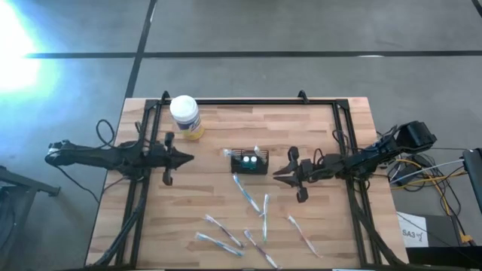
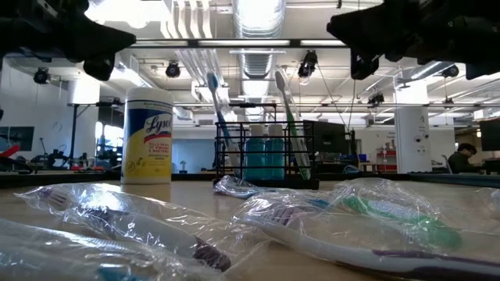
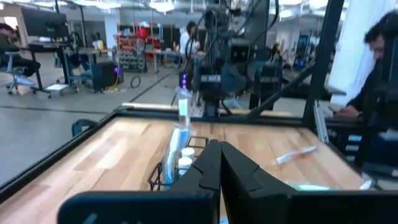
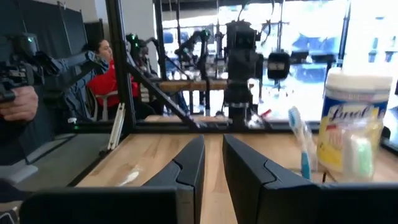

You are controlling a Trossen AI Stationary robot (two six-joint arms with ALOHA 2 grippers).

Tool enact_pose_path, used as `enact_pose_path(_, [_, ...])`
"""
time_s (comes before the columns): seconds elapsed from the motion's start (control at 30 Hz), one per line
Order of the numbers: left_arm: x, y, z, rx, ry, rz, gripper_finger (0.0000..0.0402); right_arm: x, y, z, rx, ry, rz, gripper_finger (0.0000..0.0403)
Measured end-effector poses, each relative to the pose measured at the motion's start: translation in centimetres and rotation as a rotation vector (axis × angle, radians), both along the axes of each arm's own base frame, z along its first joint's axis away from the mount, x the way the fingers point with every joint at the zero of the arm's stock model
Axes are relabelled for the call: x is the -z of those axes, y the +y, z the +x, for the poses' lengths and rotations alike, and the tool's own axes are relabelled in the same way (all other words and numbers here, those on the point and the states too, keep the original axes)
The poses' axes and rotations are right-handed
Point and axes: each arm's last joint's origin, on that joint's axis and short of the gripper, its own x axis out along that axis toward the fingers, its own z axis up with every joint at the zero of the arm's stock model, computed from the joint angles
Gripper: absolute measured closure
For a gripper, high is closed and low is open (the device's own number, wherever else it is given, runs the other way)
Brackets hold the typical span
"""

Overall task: Pick & Place toothbrushing station
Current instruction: Put the top blue toothbrush into the black mesh organizer

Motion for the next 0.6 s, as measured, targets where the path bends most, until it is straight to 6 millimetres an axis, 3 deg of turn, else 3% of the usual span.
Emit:
enact_pose_path(0.13, [0.3,0.0,-0.2,0.0,-0.007,-0.001,0.0389,0.2,0.1,1.7,0.095,0.128,0.021,0.0349])
enact_pose_path(0.33, [0.5,0.0,-0.2,0.015,-0.004,-0.011,0.0372,0.1,1.0,5.9,0.234,0.524,0.082,0.0349])
enact_pose_path(0.6, [0.4,0.0,-0.2,0.025,-0.005,-0.01,0.0376,-1.6,4.7,10.7,0.263,0.844,0.112,0.0349])
